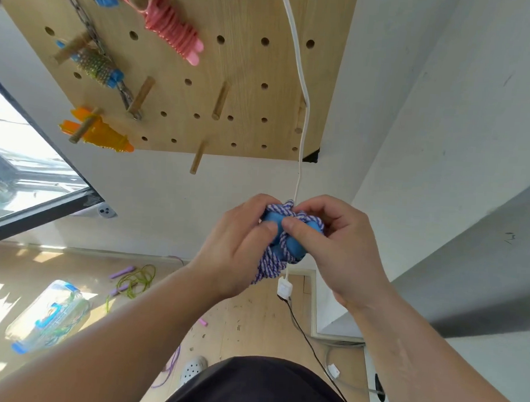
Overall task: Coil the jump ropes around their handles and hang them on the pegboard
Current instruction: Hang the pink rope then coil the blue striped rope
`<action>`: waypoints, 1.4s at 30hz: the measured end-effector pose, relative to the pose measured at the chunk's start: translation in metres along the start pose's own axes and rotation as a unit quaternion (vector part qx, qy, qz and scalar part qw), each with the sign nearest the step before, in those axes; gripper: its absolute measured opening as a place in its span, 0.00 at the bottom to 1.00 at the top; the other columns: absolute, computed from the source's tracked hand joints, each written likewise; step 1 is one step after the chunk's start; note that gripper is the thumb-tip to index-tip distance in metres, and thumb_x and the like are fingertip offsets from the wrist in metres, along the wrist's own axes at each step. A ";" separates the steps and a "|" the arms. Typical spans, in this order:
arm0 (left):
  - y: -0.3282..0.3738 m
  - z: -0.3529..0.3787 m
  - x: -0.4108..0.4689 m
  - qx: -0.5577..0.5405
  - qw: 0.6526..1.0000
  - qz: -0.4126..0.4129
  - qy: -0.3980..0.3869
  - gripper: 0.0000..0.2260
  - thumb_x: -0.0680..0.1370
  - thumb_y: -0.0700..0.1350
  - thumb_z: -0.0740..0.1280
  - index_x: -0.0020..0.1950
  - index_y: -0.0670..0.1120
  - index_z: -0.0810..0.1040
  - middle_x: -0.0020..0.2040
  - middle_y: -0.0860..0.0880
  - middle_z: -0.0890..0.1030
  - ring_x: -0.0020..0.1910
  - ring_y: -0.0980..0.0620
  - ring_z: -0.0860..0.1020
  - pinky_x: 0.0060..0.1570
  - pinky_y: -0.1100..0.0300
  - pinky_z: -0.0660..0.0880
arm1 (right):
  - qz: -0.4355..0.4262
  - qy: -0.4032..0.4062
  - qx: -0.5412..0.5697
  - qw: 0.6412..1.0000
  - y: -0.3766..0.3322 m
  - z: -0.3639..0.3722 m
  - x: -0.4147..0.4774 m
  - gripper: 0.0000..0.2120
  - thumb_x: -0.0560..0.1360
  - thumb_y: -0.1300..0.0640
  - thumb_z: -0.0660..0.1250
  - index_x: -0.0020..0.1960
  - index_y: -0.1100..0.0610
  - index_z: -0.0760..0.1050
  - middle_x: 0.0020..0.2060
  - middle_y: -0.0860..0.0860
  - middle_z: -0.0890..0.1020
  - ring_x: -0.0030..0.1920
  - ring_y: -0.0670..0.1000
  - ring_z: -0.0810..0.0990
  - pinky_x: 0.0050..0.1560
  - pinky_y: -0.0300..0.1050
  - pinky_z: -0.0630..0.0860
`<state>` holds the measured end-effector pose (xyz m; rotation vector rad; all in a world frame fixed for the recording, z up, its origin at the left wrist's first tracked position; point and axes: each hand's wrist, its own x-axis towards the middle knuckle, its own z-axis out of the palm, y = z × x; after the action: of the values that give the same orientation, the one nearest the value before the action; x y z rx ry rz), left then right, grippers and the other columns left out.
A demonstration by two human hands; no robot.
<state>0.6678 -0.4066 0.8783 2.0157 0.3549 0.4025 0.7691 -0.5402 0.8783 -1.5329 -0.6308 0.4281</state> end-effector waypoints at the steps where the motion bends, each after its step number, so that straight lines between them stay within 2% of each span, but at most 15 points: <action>1: 0.000 0.001 0.002 -0.079 0.995 -0.059 0.008 0.21 0.78 0.57 0.55 0.51 0.42 0.78 0.45 0.42 0.82 0.45 0.44 0.81 0.48 0.40 0.78 | 0.000 0.013 0.009 1.000 0.000 0.001 0.000 0.07 0.72 0.61 0.77 0.46 0.54 0.81 0.40 0.50 0.85 0.42 0.52 0.85 0.43 0.53 0.84; 2: 0.000 0.001 0.005 -0.151 0.980 -0.132 0.009 0.23 0.81 0.58 0.55 0.50 0.41 0.80 0.46 0.41 0.84 0.47 0.44 0.83 0.53 0.37 0.78 | 0.002 0.019 0.019 1.000 0.001 0.001 -0.001 0.09 0.72 0.61 0.77 0.48 0.53 0.79 0.40 0.52 0.85 0.42 0.53 0.86 0.43 0.54 0.84; 4: 0.002 0.000 0.009 -0.255 0.931 -0.261 -0.014 0.25 0.84 0.60 0.55 0.54 0.43 0.83 0.50 0.41 0.86 0.53 0.43 0.85 0.62 0.40 0.77 | 0.000 0.017 0.013 1.000 0.000 0.001 -0.001 0.12 0.72 0.58 0.78 0.49 0.51 0.75 0.38 0.53 0.85 0.40 0.56 0.85 0.42 0.54 0.84; 6: 0.006 -0.004 0.012 -0.322 0.890 -0.319 -0.051 0.23 0.84 0.57 0.58 0.61 0.41 0.81 0.55 0.38 0.85 0.56 0.41 0.84 0.63 0.45 0.77 | -0.012 0.010 -0.007 1.000 0.000 0.000 0.000 0.11 0.72 0.59 0.78 0.46 0.53 0.76 0.36 0.50 0.84 0.39 0.53 0.84 0.40 0.51 0.83; 7: 0.008 -0.007 0.012 -0.338 0.881 -0.322 -0.070 0.22 0.84 0.55 0.58 0.63 0.39 0.80 0.57 0.37 0.85 0.56 0.41 0.84 0.63 0.46 0.77 | -0.017 0.010 -0.010 1.000 -0.001 -0.001 0.000 0.10 0.72 0.60 0.78 0.45 0.53 0.77 0.37 0.49 0.84 0.39 0.51 0.84 0.40 0.48 0.83; 11: 0.012 -0.010 0.012 -0.339 0.881 -0.310 -0.114 0.18 0.83 0.47 0.57 0.65 0.38 0.78 0.56 0.38 0.84 0.51 0.43 0.82 0.61 0.44 0.76 | -0.020 0.032 0.022 0.999 0.001 -0.001 0.004 0.05 0.73 0.62 0.76 0.44 0.55 0.81 0.38 0.49 0.85 0.41 0.48 0.84 0.43 0.42 0.81; 15: 0.009 -0.002 0.009 -0.382 0.878 -0.270 -0.102 0.18 0.78 0.43 0.62 0.65 0.37 0.77 0.60 0.32 0.81 0.53 0.40 0.80 0.59 0.42 0.77 | -0.025 0.053 0.026 0.998 0.005 0.002 0.007 0.04 0.76 0.60 0.73 0.43 0.53 0.81 0.38 0.45 0.83 0.41 0.45 0.81 0.43 0.39 0.78; 19: 0.008 0.007 0.007 -0.321 0.913 -0.243 -0.063 0.20 0.71 0.42 0.64 0.61 0.38 0.78 0.49 0.38 0.83 0.46 0.44 0.83 0.49 0.47 0.80 | -0.028 0.077 -0.038 0.996 0.012 0.005 0.010 0.04 0.77 0.52 0.72 0.43 0.50 0.80 0.43 0.45 0.80 0.45 0.46 0.80 0.46 0.42 0.76; 23: 0.002 0.006 0.010 -0.251 0.944 -0.212 -0.013 0.16 0.67 0.40 0.67 0.55 0.41 0.78 0.46 0.40 0.83 0.43 0.45 0.84 0.45 0.51 0.81 | -0.001 0.013 -0.013 1.000 0.009 -0.003 0.011 0.06 0.77 0.58 0.72 0.42 0.50 0.81 0.39 0.46 0.81 0.38 0.45 0.78 0.39 0.40 0.76; 27: 0.006 0.006 0.010 -0.216 0.959 -0.182 0.001 0.14 0.71 0.37 0.78 0.52 0.39 0.77 0.41 0.41 0.84 0.39 0.46 0.85 0.40 0.56 0.81 | 0.008 -0.010 0.003 1.000 0.007 -0.011 0.015 0.04 0.73 0.53 0.73 0.40 0.46 0.82 0.37 0.46 0.82 0.41 0.48 0.79 0.42 0.43 0.76; 30: 0.009 0.008 0.009 -0.206 0.965 -0.161 0.018 0.15 0.72 0.42 0.78 0.52 0.38 0.77 0.41 0.43 0.85 0.40 0.45 0.86 0.41 0.55 0.82 | 0.004 -0.017 -0.022 1.000 0.005 -0.015 0.018 0.03 0.72 0.51 0.72 0.40 0.46 0.83 0.38 0.46 0.84 0.43 0.49 0.80 0.44 0.48 0.78; 34: 0.012 0.009 0.008 -0.289 0.942 -0.167 0.026 0.17 0.68 0.49 0.74 0.52 0.42 0.80 0.45 0.42 0.85 0.43 0.45 0.85 0.44 0.53 0.80 | -0.023 -0.054 -0.078 0.995 -0.008 -0.021 0.023 0.06 0.77 0.55 0.72 0.42 0.50 0.83 0.38 0.46 0.84 0.42 0.46 0.80 0.44 0.46 0.78; 37: 0.015 0.013 0.008 -0.357 0.917 -0.176 0.035 0.15 0.70 0.47 0.72 0.53 0.40 0.79 0.47 0.39 0.84 0.45 0.42 0.83 0.47 0.49 0.80 | -0.038 -0.085 -0.114 0.989 -0.014 -0.025 0.030 0.04 0.77 0.56 0.72 0.43 0.52 0.82 0.39 0.48 0.83 0.43 0.51 0.81 0.44 0.49 0.77; 39: 0.016 0.013 0.010 -0.384 0.903 -0.185 0.046 0.16 0.70 0.46 0.72 0.53 0.39 0.79 0.47 0.37 0.84 0.45 0.41 0.83 0.48 0.48 0.81 | -0.014 -0.114 -0.083 0.990 -0.014 -0.027 0.032 0.02 0.76 0.58 0.73 0.45 0.54 0.81 0.40 0.50 0.83 0.42 0.49 0.81 0.43 0.45 0.78; 42: 0.015 0.010 0.012 -0.403 0.892 -0.201 0.049 0.14 0.67 0.44 0.74 0.48 0.38 0.79 0.43 0.38 0.83 0.41 0.42 0.83 0.42 0.51 0.82 | 0.037 -0.154 -0.010 0.987 -0.010 -0.028 0.032 0.09 0.74 0.64 0.75 0.49 0.58 0.76 0.45 0.56 0.83 0.45 0.50 0.81 0.47 0.47 0.80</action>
<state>0.6841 -0.4168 0.8890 1.0764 0.5476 0.3158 0.8094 -0.5421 0.8941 -1.5256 -0.8220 0.7260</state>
